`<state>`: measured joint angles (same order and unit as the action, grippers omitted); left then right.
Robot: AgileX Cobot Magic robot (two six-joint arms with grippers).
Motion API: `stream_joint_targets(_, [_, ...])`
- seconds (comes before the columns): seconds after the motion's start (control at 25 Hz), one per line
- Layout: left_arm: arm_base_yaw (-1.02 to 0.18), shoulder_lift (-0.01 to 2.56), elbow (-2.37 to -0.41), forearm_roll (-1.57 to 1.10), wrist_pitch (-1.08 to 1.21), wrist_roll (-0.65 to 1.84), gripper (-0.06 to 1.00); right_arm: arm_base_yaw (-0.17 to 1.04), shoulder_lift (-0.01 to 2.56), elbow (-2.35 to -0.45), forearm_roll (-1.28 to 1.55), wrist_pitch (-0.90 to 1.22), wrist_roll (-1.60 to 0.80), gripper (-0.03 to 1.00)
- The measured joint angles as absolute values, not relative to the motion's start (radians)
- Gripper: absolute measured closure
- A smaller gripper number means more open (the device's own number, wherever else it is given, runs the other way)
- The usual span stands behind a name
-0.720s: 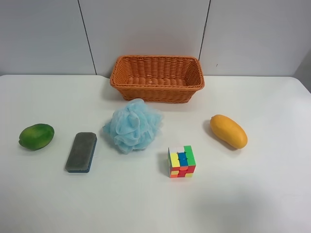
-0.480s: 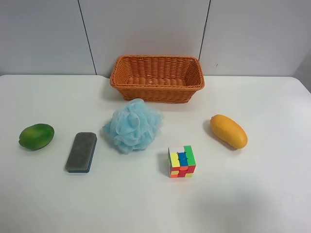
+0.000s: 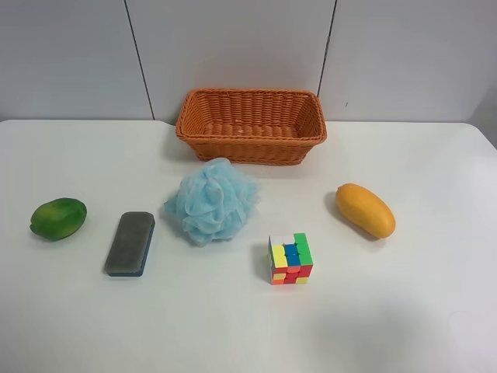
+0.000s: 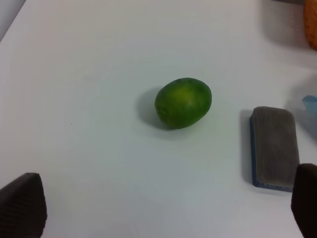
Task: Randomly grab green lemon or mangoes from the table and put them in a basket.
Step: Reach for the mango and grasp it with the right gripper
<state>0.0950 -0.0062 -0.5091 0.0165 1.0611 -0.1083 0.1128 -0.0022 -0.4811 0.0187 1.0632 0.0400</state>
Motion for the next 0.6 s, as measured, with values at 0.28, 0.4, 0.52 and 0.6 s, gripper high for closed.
stream_joint_targets(0.28, [0.095, -0.006, -0.509, 0.016, 1.061, -0.108, -0.05, 0.113, 0.05, -0.492, 0.016, 1.063, 0.04, -0.02])
stream_joint_targets(0.4, [0.095, -0.006, -0.509, 0.016, 1.061, -0.108, -0.05, 0.113, 0.177, -0.562, -0.017, 1.063, 0.04, -0.02])
stream_joint_targets(0.52, [0.095, -0.006, -0.509, 0.016, 1.061, -0.108, -0.05, 0.113, 0.336, -0.678, -0.067, 1.062, 0.04, -0.02])
stream_joint_targets(0.6, [0.095, -0.006, -0.509, 0.016, 1.061, -0.108, -0.05, 0.113, 0.455, -0.766, -0.078, 1.059, 0.023, -0.02])
